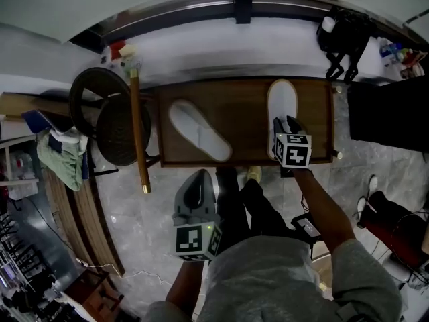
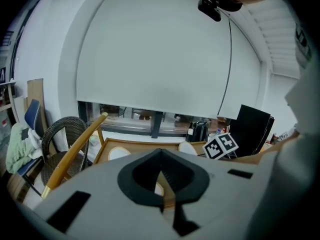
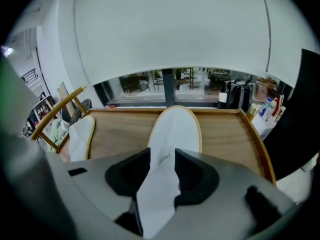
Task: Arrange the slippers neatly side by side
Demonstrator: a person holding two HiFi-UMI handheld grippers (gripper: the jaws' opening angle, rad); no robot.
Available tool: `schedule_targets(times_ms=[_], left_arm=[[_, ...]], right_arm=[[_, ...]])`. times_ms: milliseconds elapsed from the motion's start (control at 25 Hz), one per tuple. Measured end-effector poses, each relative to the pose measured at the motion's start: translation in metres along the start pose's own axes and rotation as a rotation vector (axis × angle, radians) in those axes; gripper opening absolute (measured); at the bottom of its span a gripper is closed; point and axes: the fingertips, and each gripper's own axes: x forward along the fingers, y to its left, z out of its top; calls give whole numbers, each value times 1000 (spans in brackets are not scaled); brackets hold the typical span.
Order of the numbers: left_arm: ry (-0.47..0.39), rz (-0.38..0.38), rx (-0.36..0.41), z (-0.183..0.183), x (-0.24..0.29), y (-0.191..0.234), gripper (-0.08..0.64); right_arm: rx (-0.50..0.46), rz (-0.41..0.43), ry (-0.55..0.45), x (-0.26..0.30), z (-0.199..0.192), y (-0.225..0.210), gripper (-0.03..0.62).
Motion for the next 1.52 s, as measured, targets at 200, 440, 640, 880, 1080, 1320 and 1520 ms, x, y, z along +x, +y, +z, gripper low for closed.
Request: schedule_targets(times_ms=[200,440,640,880,1080,1320,1520], left_arm=[[-1,9,-13,2,1,9,14],[-1,19,-24,1,3,21,14],[-5,31,-39,5,6,37,14],[-1,47,-67,8,9,67,14],[0,61,-86,13,14,95,14],[17,56,-92,18,23,124,14],[31,50,-98,19,33,142,14]], right_arm=[[-49,-32,-65,-12,15,-1,152],[-201,-17,-261,-40,53,41,152],[-251,144,-294,-47,66,115,152],[-329,333,-251,-36,62,193,152],[-351,424,-181,-18,52,236,158],[-360,473,-94,10,40,271,169],[-389,474,-31,32,28,284,169]])
